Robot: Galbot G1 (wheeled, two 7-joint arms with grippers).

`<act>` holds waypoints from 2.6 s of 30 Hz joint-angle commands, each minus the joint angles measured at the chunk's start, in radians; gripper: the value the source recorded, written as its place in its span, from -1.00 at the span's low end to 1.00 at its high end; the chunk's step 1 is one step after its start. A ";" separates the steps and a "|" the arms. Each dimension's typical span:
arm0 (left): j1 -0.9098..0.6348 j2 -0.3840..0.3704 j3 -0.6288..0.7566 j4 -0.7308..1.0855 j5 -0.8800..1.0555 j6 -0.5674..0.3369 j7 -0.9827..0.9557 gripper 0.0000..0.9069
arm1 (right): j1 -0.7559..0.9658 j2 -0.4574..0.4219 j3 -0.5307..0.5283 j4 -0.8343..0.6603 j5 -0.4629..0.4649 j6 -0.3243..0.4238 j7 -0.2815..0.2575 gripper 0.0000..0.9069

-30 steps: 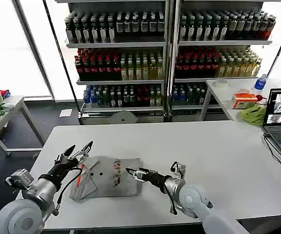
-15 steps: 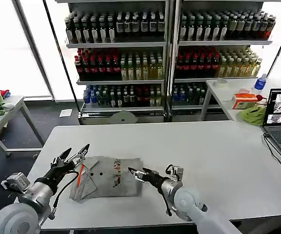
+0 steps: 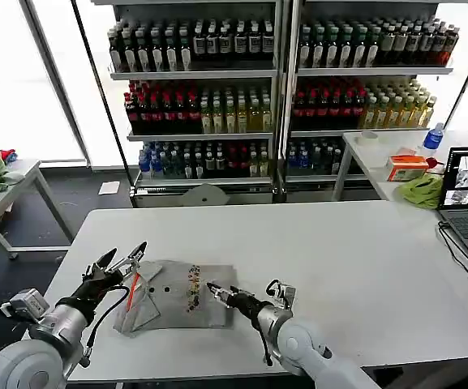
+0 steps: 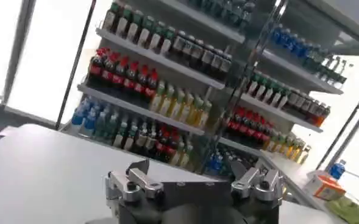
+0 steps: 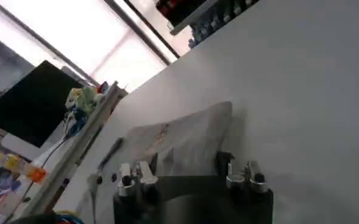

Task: Fold and organize the clothes.

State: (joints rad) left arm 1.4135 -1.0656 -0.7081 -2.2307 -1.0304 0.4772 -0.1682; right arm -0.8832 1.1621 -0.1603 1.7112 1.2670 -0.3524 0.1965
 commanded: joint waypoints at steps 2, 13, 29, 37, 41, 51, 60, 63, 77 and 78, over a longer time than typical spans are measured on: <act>-0.007 -0.001 -0.008 0.011 0.018 -0.025 -0.010 1.00 | -0.001 0.031 0.005 -0.012 0.047 0.086 -0.026 -1.00; -0.012 0.001 -0.010 0.025 0.015 -0.025 -0.005 1.00 | -0.021 -0.005 0.029 0.013 -0.125 0.060 0.010 -1.00; -0.010 0.003 -0.013 0.030 0.014 -0.025 -0.003 1.00 | -0.099 -0.198 0.241 0.074 -0.149 -0.159 -0.015 -1.00; -0.018 0.004 0.001 0.030 0.015 -0.024 -0.003 1.00 | -0.143 -0.269 0.377 0.084 -0.189 -0.227 -0.051 -1.00; -0.015 0.002 0.001 0.029 0.015 -0.024 -0.003 1.00 | -0.155 -0.286 0.398 0.076 -0.269 -0.226 -0.074 -1.00; 0.013 -0.016 -0.012 0.014 0.030 -0.026 0.003 1.00 | -0.161 -0.263 0.429 0.095 -0.427 -0.144 -0.174 1.00; 0.064 -0.029 -0.051 -0.019 0.124 -0.045 0.071 1.00 | -0.259 -0.274 0.542 0.139 -0.522 -0.030 -0.154 1.00; 0.067 -0.044 -0.049 -0.026 0.142 -0.049 0.075 1.00 | -0.281 -0.269 0.582 0.139 -0.578 0.046 -0.153 1.00; 0.234 -0.217 -0.006 -0.089 0.639 -0.375 0.310 1.00 | -0.638 -0.154 0.831 0.295 -0.674 0.408 -0.274 1.00; 0.255 -0.227 0.000 -0.090 0.686 -0.418 0.335 1.00 | -0.666 -0.145 0.833 0.300 -0.689 0.453 -0.279 1.00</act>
State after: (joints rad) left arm 1.5401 -1.1909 -0.7411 -2.2889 -0.7325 0.3289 0.0040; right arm -1.2933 0.9529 0.5270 1.9233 0.6827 -0.1849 -0.0033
